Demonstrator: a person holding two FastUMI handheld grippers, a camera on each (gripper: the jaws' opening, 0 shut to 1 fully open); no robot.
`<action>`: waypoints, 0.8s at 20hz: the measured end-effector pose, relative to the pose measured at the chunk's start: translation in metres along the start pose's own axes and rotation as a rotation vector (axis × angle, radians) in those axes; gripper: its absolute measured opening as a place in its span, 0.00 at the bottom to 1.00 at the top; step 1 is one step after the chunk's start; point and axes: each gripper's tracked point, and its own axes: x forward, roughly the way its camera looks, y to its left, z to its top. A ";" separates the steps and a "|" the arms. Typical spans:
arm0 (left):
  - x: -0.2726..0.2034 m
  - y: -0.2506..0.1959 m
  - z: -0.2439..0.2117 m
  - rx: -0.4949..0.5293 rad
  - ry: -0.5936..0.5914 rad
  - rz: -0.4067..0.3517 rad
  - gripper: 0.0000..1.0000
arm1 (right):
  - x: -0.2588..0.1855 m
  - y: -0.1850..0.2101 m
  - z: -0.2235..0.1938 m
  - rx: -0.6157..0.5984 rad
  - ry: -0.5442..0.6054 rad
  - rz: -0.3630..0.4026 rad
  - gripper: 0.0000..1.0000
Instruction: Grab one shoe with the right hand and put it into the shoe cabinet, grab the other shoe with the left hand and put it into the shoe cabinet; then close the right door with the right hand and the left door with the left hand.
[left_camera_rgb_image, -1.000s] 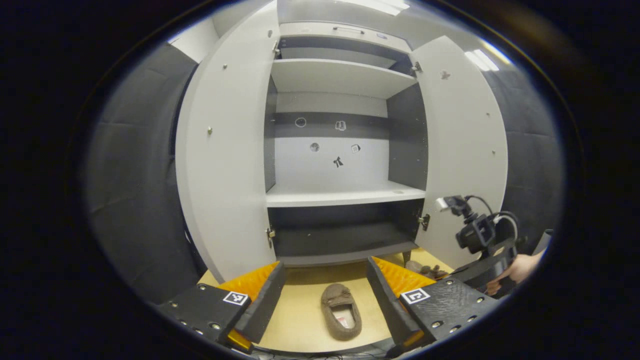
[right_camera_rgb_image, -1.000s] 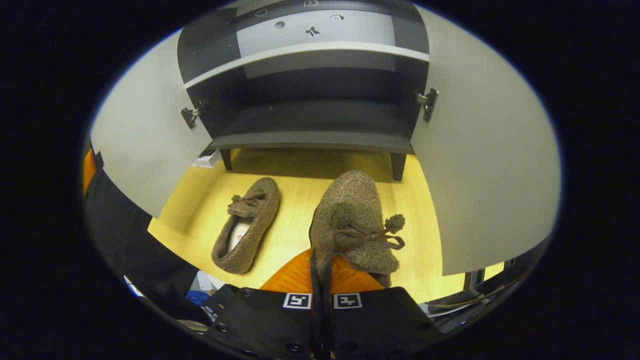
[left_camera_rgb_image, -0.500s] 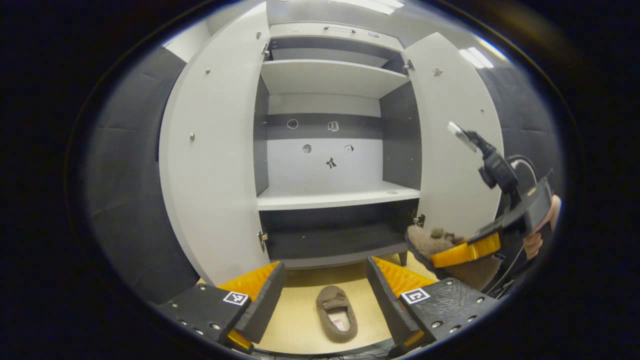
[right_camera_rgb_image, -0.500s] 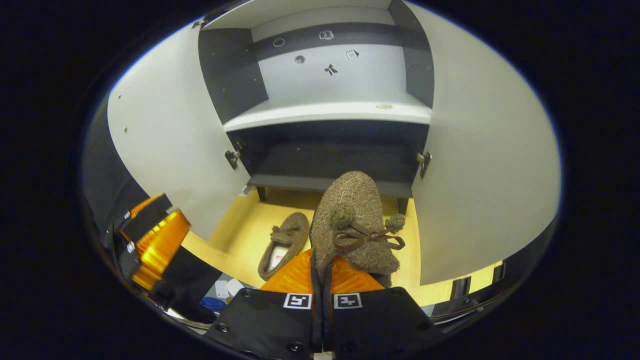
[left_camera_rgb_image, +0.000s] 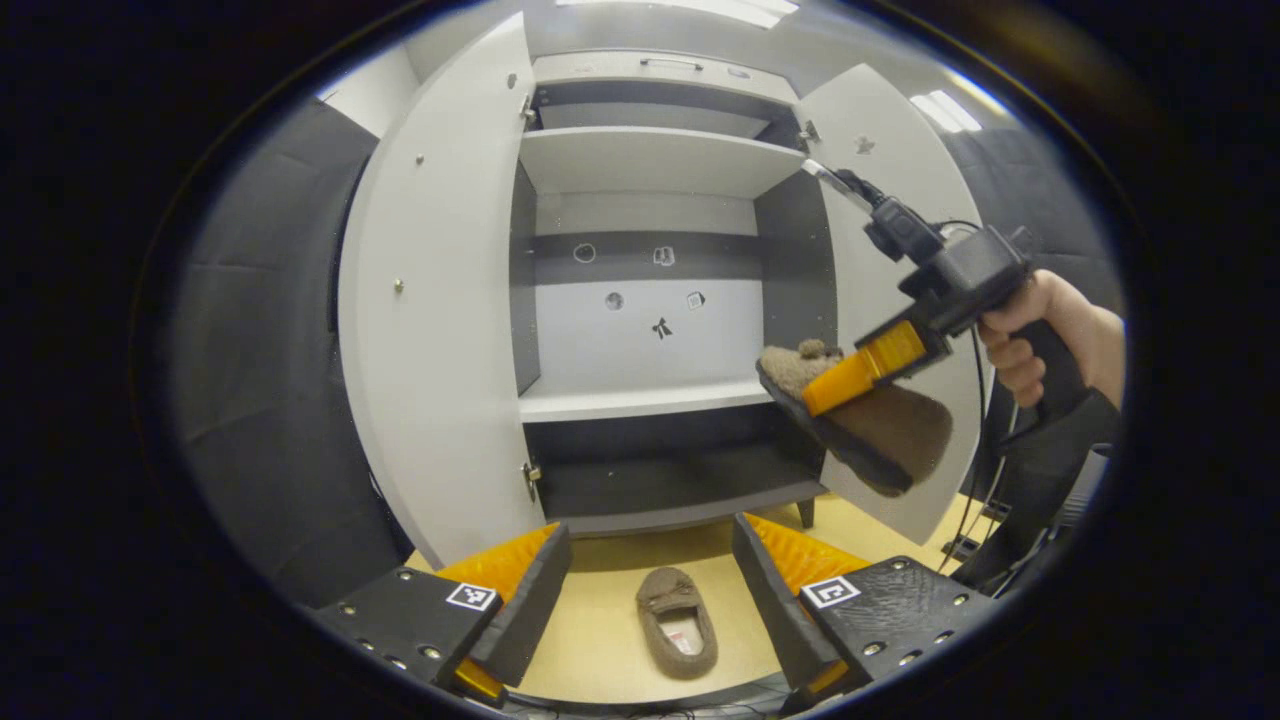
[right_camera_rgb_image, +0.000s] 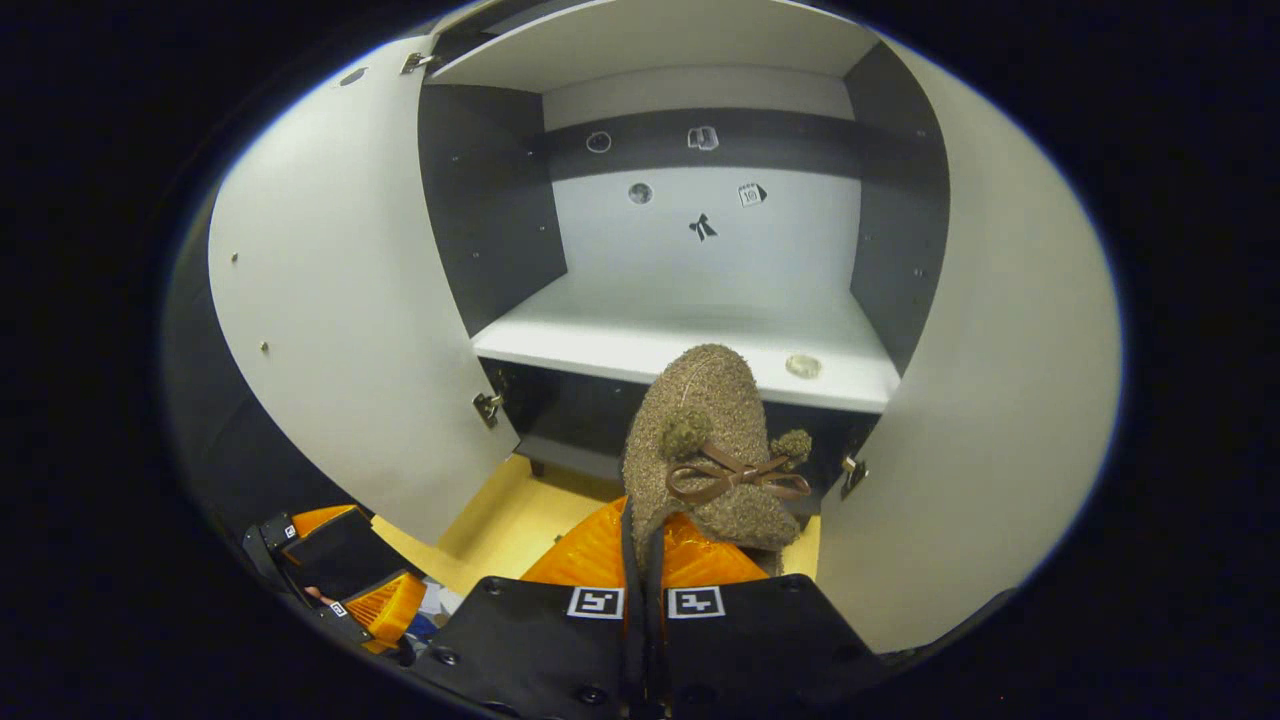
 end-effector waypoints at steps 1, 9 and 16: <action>-0.001 0.002 0.000 0.002 -0.001 0.006 0.94 | 0.001 -0.003 0.012 -0.012 -0.022 -0.008 0.01; 0.001 0.012 0.021 -0.009 -0.046 0.038 0.94 | 0.011 -0.033 0.098 -0.041 -0.121 -0.039 0.02; 0.021 0.012 0.055 -0.001 -0.088 0.058 0.94 | 0.045 -0.061 0.172 0.066 -0.233 -0.069 0.02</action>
